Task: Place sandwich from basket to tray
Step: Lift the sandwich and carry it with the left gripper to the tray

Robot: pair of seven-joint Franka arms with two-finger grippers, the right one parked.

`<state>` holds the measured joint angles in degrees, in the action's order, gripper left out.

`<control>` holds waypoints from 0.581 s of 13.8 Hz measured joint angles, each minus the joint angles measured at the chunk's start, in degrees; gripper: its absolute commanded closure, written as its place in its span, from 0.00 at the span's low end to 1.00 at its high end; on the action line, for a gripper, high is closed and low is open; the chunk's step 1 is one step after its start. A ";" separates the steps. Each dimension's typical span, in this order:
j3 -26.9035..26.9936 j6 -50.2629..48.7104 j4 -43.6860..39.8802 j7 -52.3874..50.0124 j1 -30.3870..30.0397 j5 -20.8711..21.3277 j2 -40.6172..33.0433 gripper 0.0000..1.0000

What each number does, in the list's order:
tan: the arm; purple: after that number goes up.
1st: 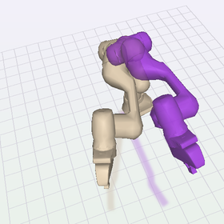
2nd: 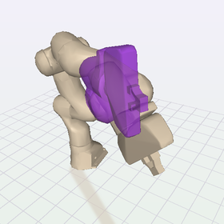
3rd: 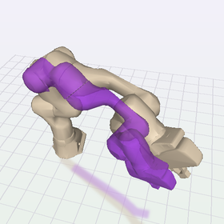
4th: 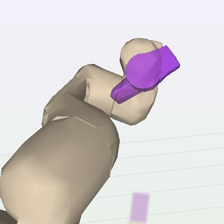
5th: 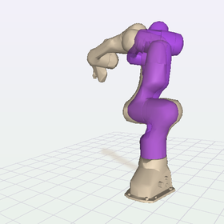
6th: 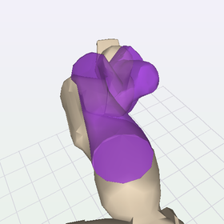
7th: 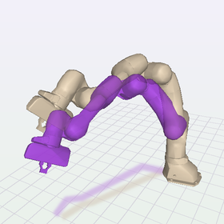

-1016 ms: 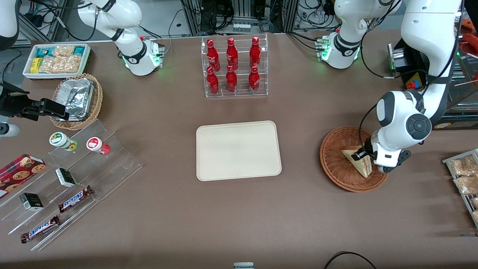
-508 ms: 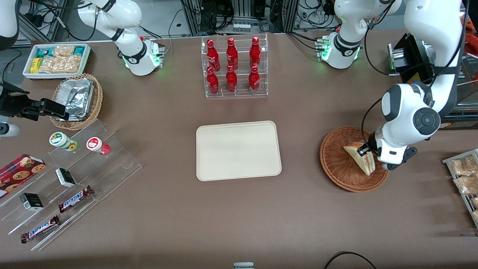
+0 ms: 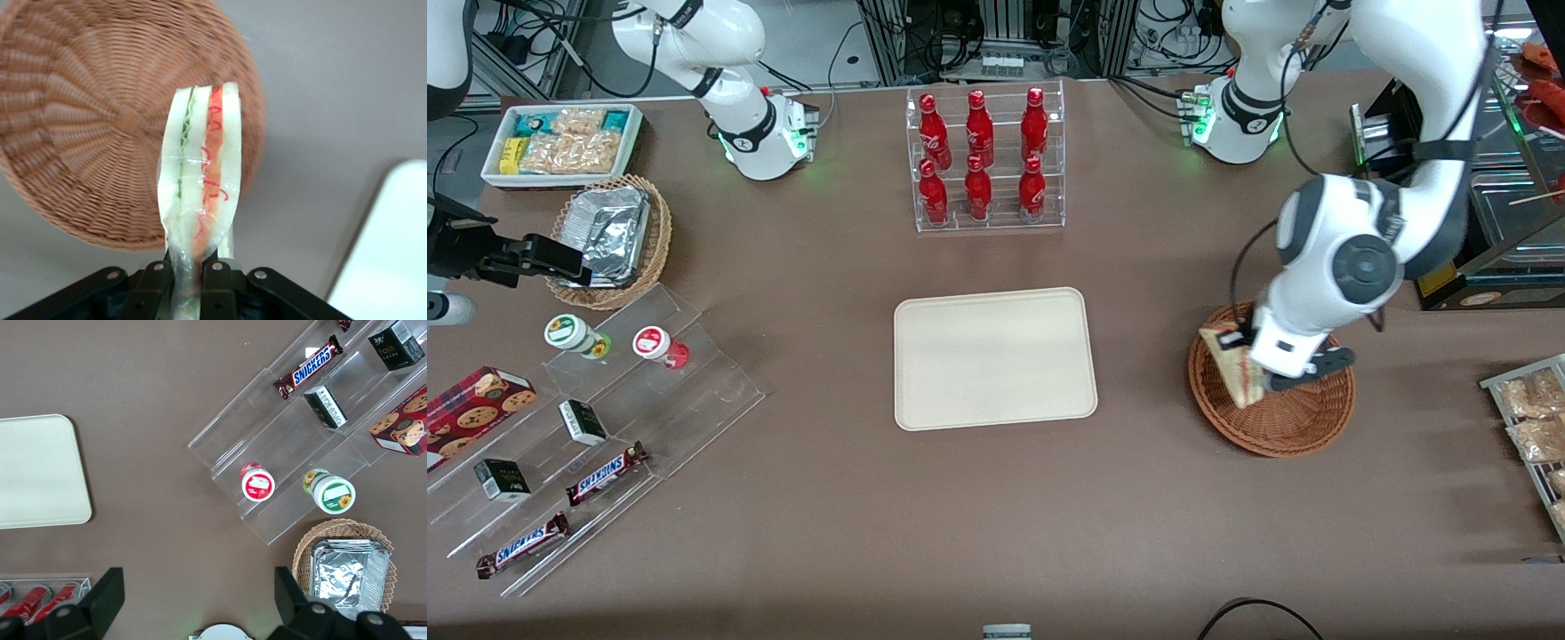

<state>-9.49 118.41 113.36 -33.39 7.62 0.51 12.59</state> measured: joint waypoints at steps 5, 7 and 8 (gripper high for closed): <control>-0.47 -0.01 -2.75 0.16 9.68 -0.08 3.10 1.00; -0.55 -0.01 -5.63 -0.58 13.98 -0.18 5.75 1.00; -0.58 -0.01 -7.41 -1.80 15.86 -0.20 7.16 1.00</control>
<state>-10.07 118.40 105.95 -35.19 23.48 0.31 19.75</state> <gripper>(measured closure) 0.850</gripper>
